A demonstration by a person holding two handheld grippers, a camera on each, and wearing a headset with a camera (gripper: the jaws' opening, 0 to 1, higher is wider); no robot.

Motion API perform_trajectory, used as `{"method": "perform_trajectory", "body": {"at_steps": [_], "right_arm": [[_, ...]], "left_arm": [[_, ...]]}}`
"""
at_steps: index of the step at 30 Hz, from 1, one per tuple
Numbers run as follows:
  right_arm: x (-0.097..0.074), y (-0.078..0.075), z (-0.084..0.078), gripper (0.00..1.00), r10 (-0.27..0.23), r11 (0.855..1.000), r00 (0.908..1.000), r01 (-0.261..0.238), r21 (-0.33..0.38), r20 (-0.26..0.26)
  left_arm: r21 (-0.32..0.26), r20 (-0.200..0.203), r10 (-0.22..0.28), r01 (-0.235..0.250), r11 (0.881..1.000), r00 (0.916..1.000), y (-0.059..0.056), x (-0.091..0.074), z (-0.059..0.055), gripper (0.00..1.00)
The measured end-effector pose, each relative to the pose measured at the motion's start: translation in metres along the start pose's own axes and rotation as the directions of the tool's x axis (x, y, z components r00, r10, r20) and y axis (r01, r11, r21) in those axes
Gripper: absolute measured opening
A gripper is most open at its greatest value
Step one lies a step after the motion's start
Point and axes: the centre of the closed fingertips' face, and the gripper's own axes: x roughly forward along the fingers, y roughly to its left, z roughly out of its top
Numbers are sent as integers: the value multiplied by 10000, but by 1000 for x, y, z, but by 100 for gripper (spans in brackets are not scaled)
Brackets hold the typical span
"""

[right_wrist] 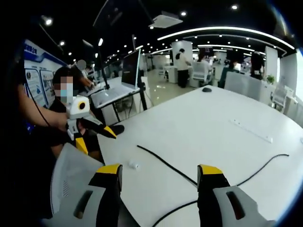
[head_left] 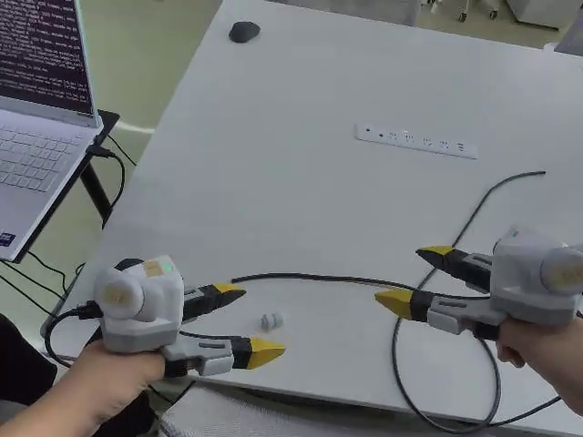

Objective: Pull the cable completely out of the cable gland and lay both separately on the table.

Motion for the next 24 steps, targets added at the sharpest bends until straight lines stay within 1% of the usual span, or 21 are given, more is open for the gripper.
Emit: {"method": "perform_trajectory", "body": {"at_steps": [3, 5, 8, 10, 14, 15, 18, 20, 22, 24], "right_arm": [[-19, 2, -14, 68, -178, 9998, 9998, 178, 78, 50], [-27, 2, -24, 70, -282, 9993, 9996, 281, 245, 20], [-41, -2, -44, 74, -471, 9965, 9989, 471, 692, -18], [-49, -6, -57, 77, -609, 9947, 9981, 615, 823, -96], [-62, -8, -73, 81, -726, 9937, 9971, 743, 839, -232], [-65, -8, -76, 83, -726, 9938, 9971, 741, 826, -216], [-68, -4, -84, 88, -595, 9937, 9979, 615, 933, -242], [-68, -1, -92, 91, -400, 9927, 9984, 443, 1119, -408], [-68, 4, -98, 96, -209, 9923, 9982, 275, 1205, -557], [-67, 7, -102, 99, -51, 9928, 9977, 132, 1194, -679]], "left_arm": [[141, 50, 73, -74, 9999, 10000, -3, -7, 5, 73], [175, 23, 181, -182, 9997, 9998, -4, -11, 6, 76], [135, -12, 319, -319, 9994, 9995, -4, -15, 5, 79], [267, -84, 439, -437, 9987, 9990, -3, -17, 3, 80], [537, -281, 669, -653, 9964, 9974, -4, -24, 1, 83], [626, -348, 750, -727, 9954, 9966, -4, -26, -1, 83], [669, -326, 898, -875, 9939, 9954, -3, -29, -2, 86], [841, -324, 1012, -982, 9916, 9943, -2, -31, -4, 89], [981, -293, 1089, -1056, 9896, 9936, -1, -32, -4, 91], [973, -216, 1131, -1105, 9891, 9934, 0, -34, -4, 93]]}}
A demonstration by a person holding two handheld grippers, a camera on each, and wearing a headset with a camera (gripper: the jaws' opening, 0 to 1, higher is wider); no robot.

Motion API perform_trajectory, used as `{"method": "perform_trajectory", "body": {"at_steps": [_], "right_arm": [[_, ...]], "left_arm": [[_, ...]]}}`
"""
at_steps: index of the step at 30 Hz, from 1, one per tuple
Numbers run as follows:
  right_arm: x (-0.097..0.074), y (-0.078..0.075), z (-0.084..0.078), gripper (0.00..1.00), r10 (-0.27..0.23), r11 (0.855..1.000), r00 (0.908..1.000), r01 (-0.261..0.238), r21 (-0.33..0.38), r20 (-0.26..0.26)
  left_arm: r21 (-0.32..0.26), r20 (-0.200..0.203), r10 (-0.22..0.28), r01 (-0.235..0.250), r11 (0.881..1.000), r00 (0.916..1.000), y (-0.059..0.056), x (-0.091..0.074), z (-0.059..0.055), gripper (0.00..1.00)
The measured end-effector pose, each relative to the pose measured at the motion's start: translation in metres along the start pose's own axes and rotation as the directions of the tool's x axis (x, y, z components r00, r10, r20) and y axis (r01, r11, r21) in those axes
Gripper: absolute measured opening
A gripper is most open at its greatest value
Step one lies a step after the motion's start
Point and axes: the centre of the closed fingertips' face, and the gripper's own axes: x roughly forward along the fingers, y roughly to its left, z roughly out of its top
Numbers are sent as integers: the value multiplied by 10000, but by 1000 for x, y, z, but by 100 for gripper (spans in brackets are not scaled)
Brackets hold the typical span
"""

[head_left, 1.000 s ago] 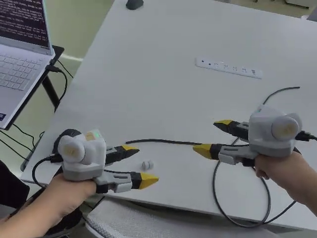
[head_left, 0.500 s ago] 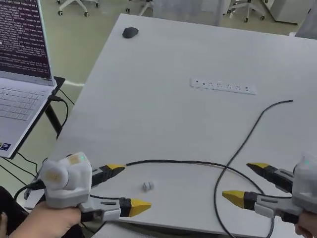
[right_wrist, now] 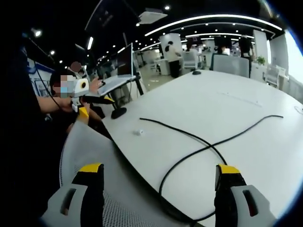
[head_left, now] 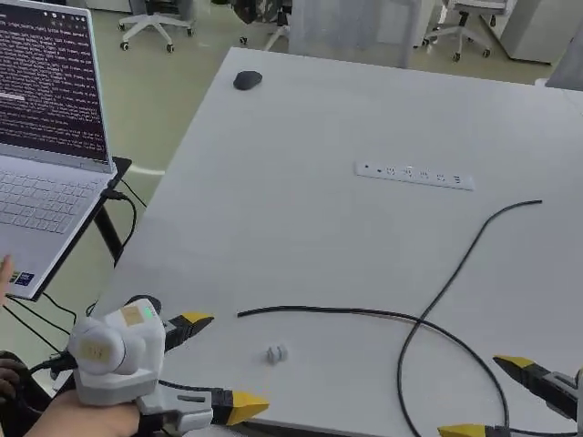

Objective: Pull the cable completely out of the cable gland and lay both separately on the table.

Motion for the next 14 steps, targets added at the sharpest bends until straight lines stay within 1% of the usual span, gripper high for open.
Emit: {"method": "perform_trajectory", "body": {"at_steps": [2, 5, 10, 14], "right_arm": [[0, 2, -2, 99, 62, 10000, 9999, -62, -52, -143], [0, 2, -2, 99, 153, 9998, 9998, -152, 120, -110], [2, 1, -3, 99, 97, 9999, 9998, -95, 119, -191], [6, 5, -5, 99, 58, 9999, 9995, -55, 105, -297]], "left_arm": [[-87, 37, 36, -36, 10000, 10000, 1, -2, -1, 95], [-140, 92, 25, -24, 9999, 10000, 1, -3, -1, 96], [-82, 68, -10, 11, 10000, 10000, 1, -3, -1, 98], [-301, 75, -170, 172, 9994, 9998, -1, -2, -2, 99]]}}
